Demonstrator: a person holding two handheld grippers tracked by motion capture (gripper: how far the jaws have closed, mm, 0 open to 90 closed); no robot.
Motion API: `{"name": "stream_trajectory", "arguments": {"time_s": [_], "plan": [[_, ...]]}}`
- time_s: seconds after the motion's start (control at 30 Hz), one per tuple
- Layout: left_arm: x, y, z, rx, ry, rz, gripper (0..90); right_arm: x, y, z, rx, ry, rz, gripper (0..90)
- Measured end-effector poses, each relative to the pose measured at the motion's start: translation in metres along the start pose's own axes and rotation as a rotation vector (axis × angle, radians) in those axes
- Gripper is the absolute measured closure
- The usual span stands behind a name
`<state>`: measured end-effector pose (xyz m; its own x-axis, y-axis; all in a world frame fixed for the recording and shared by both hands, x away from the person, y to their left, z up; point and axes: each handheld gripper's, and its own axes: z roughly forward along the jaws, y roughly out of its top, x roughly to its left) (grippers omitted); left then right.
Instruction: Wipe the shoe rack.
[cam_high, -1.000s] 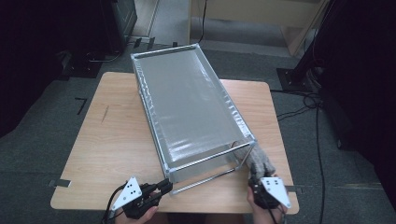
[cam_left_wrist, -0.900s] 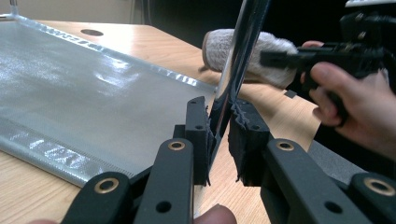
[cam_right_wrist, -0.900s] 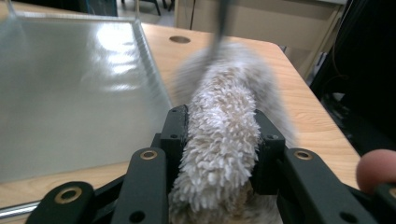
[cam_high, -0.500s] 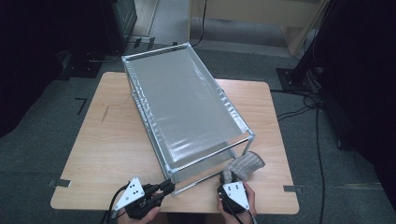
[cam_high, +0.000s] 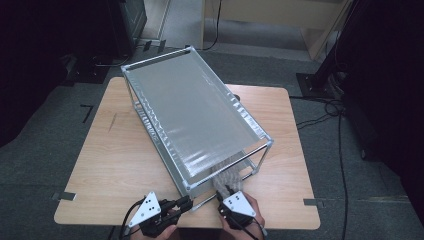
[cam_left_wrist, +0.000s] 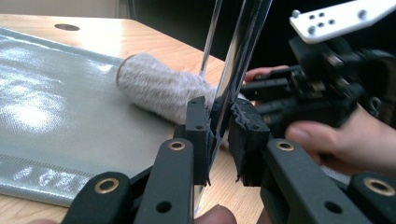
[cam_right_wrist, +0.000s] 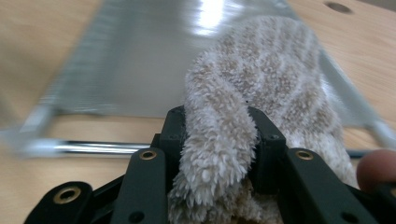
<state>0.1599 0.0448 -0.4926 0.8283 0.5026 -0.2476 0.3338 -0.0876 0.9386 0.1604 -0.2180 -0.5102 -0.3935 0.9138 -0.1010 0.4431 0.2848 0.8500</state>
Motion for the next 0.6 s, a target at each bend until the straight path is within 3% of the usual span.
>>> {"name": "stream_trajectory", "arguments": {"time_s": [0.17, 0.27, 0.33, 0.47, 0.6], "plan": [[0.0, 0.0, 0.0, 0.0, 0.0, 0.0, 78.6, -0.049, -0.001, 0.002, 0.047, -0.159, 0.138, 62.7], [0.0, 0.0, 0.001, -0.002, 0.0, -0.003, 78.5, -0.059, -0.003, 0.003, 0.071, -0.127, 0.177, 61.2], [0.0, -0.001, 0.002, -0.003, -0.002, -0.01, 78.4, -0.054, -0.004, 0.005, 0.103, -0.102, 0.158, 61.2], [-0.001, -0.001, 0.004, -0.003, -0.007, -0.018, 77.9, -0.034, -0.002, 0.01, 0.11, -0.056, 0.092, 63.1], [-0.004, -0.002, 0.007, -0.007, -0.006, -0.024, 77.8, -0.022, 0.003, 0.011, 0.117, 0.02, 0.09, 63.9]]}}
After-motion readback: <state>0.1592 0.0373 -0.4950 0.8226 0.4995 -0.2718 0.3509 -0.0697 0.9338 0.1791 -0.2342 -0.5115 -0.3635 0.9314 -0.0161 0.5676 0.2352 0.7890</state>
